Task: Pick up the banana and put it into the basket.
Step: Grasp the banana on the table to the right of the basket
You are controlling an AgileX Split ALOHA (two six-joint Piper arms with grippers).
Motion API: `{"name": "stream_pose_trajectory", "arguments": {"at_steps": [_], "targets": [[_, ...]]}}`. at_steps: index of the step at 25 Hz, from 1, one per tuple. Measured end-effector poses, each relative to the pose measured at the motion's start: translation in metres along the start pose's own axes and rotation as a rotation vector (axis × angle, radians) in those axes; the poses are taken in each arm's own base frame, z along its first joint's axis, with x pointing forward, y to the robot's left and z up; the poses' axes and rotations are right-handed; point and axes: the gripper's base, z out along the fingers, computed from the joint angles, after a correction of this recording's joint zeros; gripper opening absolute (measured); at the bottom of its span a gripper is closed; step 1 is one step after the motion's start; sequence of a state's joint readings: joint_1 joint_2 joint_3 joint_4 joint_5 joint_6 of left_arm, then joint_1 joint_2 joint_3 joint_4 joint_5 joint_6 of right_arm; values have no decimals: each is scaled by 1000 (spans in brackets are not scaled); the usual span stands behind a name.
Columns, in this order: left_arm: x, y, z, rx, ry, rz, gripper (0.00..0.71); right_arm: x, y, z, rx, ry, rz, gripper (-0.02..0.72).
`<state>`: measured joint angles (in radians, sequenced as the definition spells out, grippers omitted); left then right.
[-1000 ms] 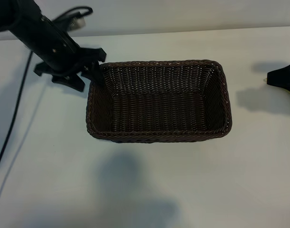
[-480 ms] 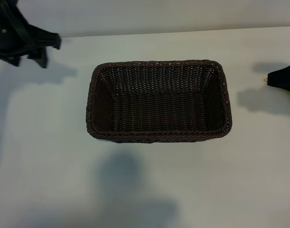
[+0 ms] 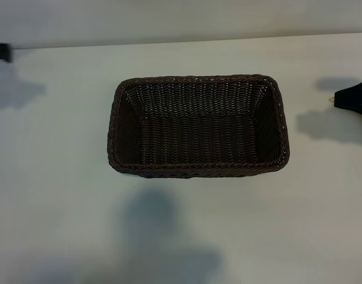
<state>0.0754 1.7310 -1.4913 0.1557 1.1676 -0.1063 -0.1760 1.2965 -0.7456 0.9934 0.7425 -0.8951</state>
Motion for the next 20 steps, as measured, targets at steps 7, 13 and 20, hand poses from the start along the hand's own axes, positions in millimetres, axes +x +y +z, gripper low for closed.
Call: {"name": "stream_pose_trajectory", "arguments": {"at_steps": [7,13,20], "targets": [[22,5,-27,57,-52,18,570,0,0,0,4,-3,1,581],[91,4,-41,120,-50,85,570,0,0,0,4,-3,1,581],[182,6,-39,137,-115,95,570,0,0,0,4,-3,2,581]]}}
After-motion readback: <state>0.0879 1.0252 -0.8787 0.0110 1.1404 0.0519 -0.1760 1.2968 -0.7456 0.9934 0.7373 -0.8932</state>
